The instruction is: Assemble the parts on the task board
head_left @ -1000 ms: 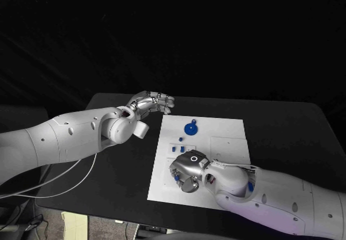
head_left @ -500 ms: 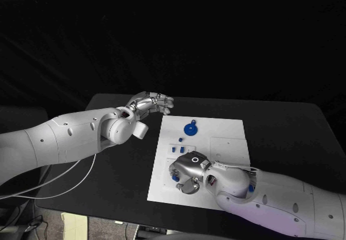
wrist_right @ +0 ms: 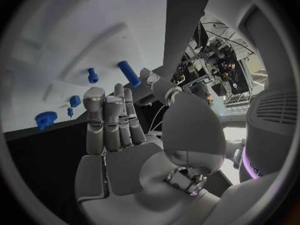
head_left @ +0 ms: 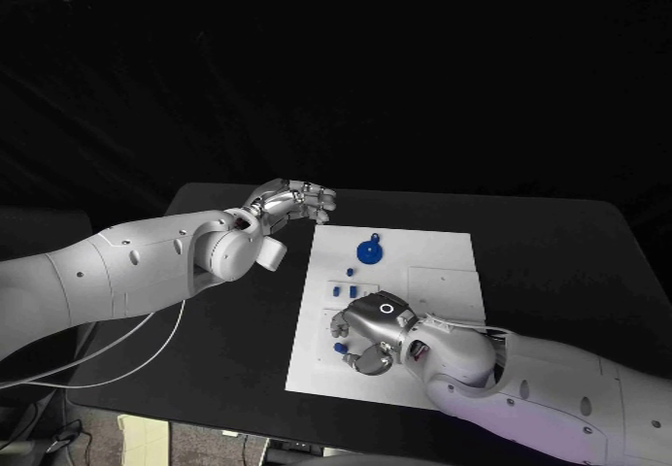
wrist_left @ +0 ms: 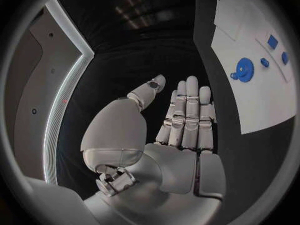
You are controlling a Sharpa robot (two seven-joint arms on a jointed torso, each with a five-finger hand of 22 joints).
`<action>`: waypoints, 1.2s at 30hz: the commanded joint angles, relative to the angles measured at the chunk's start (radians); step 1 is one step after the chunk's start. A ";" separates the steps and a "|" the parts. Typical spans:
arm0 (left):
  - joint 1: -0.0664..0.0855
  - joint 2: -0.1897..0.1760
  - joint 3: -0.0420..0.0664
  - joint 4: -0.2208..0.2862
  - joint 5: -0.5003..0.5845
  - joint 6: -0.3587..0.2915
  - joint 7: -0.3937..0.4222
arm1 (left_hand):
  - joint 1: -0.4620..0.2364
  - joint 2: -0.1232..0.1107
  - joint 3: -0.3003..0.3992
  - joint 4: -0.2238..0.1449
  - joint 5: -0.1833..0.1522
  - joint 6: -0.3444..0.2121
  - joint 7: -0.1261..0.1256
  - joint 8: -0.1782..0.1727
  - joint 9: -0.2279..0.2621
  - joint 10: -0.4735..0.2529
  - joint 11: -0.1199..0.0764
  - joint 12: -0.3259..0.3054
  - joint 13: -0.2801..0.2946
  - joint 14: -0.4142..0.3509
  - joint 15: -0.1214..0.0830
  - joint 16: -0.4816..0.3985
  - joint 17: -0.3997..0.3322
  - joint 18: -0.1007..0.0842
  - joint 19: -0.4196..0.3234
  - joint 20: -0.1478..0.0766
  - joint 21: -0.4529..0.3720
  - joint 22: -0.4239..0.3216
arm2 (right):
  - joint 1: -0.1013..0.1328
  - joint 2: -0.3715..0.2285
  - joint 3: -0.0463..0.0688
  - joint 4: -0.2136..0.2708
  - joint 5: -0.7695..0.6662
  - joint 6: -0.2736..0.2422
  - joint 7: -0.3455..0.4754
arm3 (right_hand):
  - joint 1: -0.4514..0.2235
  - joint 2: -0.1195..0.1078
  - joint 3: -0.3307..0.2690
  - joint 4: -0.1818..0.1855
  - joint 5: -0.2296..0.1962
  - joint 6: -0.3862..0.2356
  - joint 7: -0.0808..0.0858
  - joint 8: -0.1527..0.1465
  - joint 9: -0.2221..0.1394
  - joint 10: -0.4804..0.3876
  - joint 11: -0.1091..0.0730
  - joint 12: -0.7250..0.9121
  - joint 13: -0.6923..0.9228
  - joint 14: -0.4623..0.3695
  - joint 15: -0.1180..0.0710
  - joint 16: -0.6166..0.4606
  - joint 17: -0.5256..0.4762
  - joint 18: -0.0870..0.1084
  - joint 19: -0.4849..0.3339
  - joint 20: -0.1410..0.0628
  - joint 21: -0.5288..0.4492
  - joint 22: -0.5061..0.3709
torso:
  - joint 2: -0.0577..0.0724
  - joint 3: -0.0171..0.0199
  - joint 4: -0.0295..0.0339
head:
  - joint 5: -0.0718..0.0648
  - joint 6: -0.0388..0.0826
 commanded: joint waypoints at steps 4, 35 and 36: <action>0.001 0.000 0.001 0.000 0.006 0.015 0.006 | -0.003 -0.004 -0.001 0.004 0.002 -0.005 0.000 0.003 -0.002 -0.005 0.001 0.000 -0.001 0.005 0.000 -0.005 0.002 0.013 0.006 0.001 -0.006 0.001 | 0.019 -0.062 0.010 0.057 0.105 -0.045 0.028 | -0.008 -0.003 -0.016 0.006 0.014 -0.004 -0.001 -0.002 -0.004 0.004 -0.001 0.003 -0.002 -0.002 0.003 -0.004 -0.001 0.113 -0.003 0.002 -0.004 0.011 | 0.000 -0.0004 -0.0014 | -0.005 0.007; -0.015 0.037 -0.003 -0.038 0.021 0.022 0.009 | -0.004 -0.003 -0.002 0.005 0.001 -0.007 0.000 0.003 -0.002 -0.005 0.001 0.000 -0.002 0.006 0.000 -0.008 0.006 0.013 0.007 0.001 -0.007 0.003 | 0.167 -0.391 0.078 0.129 0.712 0.304 -0.336 | -0.089 0.052 0.043 0.211 -0.016 0.024 -0.050 0.006 0.045 0.027 -0.104 0.933 0.767 0.072 -0.094 0.066 0.063 0.113 0.065 -0.020 0.024 0.015 | -0.026 0.0120 -0.0224 | -0.113 0.001; -0.017 0.038 -0.003 -0.040 0.021 0.024 0.010 | -0.004 -0.003 -0.002 0.005 0.001 -0.007 0.000 0.003 -0.002 -0.005 0.001 0.000 -0.002 0.006 0.000 -0.008 0.006 0.013 0.007 0.001 -0.007 0.003 | 0.167 -0.394 0.078 0.129 0.723 0.310 -0.346 | -0.098 0.047 0.056 0.215 -0.016 0.023 -0.049 0.006 0.048 0.025 -0.103 0.946 0.786 0.071 -0.094 0.071 0.071 0.113 0.069 -0.022 0.028 0.017 | -0.027 0.0123 -0.0229 | -0.115 0.000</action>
